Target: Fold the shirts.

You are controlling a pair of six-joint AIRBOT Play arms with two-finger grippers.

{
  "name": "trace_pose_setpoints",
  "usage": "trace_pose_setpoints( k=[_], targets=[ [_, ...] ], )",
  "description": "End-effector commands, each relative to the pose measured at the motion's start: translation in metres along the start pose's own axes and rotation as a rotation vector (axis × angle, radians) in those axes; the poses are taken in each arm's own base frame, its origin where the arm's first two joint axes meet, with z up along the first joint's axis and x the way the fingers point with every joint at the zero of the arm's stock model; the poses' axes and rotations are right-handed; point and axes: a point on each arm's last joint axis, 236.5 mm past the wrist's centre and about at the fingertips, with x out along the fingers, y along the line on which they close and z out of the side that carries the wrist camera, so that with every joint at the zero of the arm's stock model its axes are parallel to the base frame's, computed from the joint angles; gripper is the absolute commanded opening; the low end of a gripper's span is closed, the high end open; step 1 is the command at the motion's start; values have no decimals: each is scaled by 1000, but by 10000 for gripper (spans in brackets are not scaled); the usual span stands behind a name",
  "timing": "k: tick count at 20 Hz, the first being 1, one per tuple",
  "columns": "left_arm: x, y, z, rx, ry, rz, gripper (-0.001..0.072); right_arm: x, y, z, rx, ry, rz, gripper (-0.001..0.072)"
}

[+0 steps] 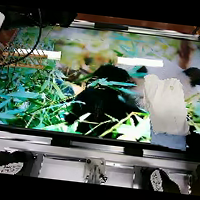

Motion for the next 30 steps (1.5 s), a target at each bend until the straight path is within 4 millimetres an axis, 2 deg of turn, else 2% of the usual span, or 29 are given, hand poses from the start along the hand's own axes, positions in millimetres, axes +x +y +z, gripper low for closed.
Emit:
trace_pose_setpoints(
  k=[1,4,6,9,10,11,13,15,16,17,19,21,24,30],
  targets=[
    [24,8,-11,-2,14,8,540,-30,43,-55,-37,219,232,540],
    [43,14,-26,-10,46,15,539,-70,74,-104,-135,413,411,539],
    [50,17,-39,-13,88,16,539,-100,98,-126,-216,493,559,540],
    [48,16,-62,-14,185,12,538,-149,139,-153,-354,572,788,540],
    [46,15,-72,-6,226,10,538,-167,158,-165,-430,593,872,540],
    [44,15,-82,9,271,5,538,-187,182,-175,-486,607,964,540],
    [37,14,-104,38,371,-4,538,-243,249,-193,-518,630,1195,540],
    [25,25,-136,65,515,31,538,-303,316,-218,-510,654,1395,539],
    [20,36,-154,75,594,68,538,-327,342,-241,-540,666,1443,539],
    [12,52,-173,71,685,132,538,-343,357,-267,-608,675,1456,540],
    [-1,79,-209,33,847,256,541,-362,361,-319,-843,659,1476,540],
    [0,85,-231,-24,923,298,542,-368,352,-340,-1002,628,1495,539],
    [12,78,-233,-19,893,289,542,-372,344,-342,-1041,630,1511,540],
    [11,76,-234,-16,896,286,541,-376,349,-340,-1017,618,1529,539]
  ],
)
